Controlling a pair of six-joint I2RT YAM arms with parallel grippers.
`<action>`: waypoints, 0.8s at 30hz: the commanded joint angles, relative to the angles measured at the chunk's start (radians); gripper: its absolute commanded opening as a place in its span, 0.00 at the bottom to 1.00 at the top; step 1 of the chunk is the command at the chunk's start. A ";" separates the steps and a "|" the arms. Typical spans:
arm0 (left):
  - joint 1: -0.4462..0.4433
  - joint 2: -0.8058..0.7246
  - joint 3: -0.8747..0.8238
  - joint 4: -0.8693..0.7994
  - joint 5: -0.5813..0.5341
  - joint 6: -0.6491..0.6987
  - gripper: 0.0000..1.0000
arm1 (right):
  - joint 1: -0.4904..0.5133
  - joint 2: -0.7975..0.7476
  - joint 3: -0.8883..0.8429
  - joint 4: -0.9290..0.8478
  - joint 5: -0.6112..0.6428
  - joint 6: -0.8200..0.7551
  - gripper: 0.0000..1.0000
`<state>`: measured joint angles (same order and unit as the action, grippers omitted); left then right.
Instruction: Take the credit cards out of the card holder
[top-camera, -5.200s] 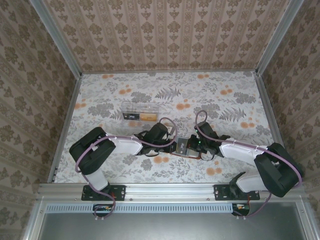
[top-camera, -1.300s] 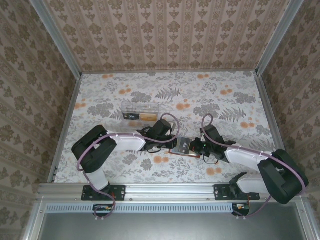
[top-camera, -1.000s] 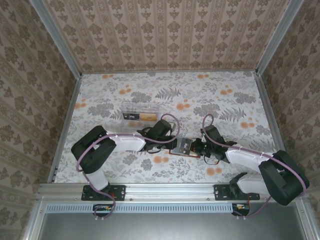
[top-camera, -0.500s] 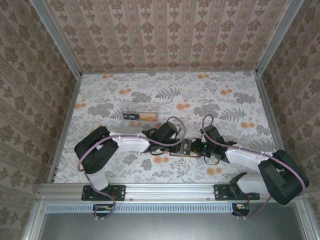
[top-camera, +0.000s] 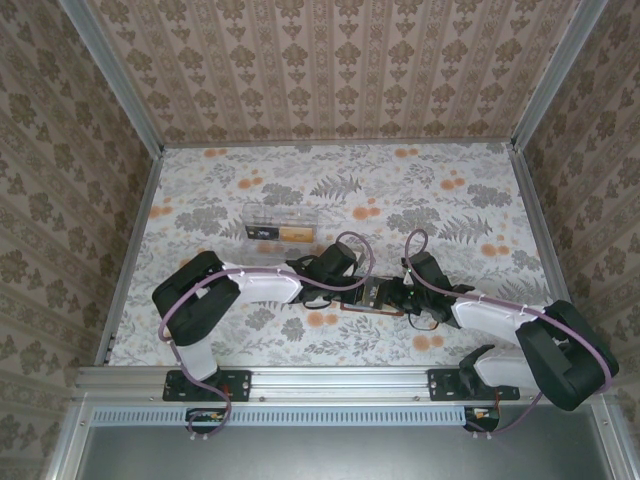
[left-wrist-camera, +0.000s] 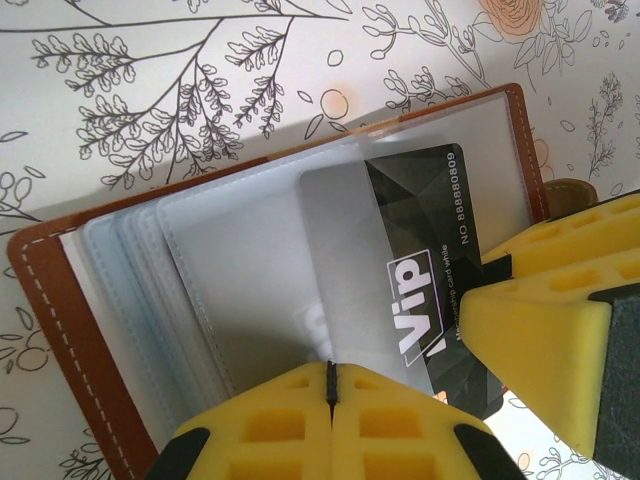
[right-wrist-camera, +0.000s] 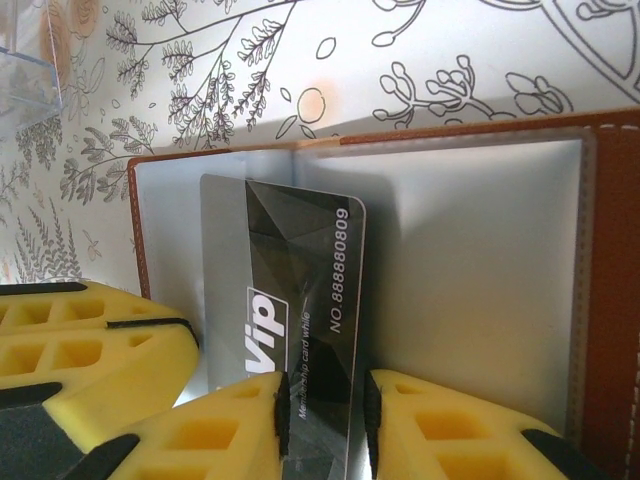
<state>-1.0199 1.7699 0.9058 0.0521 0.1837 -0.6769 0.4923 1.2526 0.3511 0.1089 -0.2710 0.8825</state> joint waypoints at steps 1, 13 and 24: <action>-0.002 0.026 -0.014 -0.054 -0.001 -0.003 0.04 | -0.008 0.017 -0.011 0.033 -0.022 -0.002 0.27; 0.007 0.011 -0.025 -0.061 -0.013 -0.004 0.04 | -0.036 -0.019 -0.041 0.000 -0.005 0.006 0.03; 0.027 -0.013 -0.042 -0.054 -0.009 -0.005 0.04 | -0.090 -0.312 -0.086 -0.236 0.064 -0.001 0.00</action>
<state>-1.0023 1.7634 0.8917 0.0654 0.1867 -0.6800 0.4099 1.0046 0.2813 0.0185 -0.2653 0.8925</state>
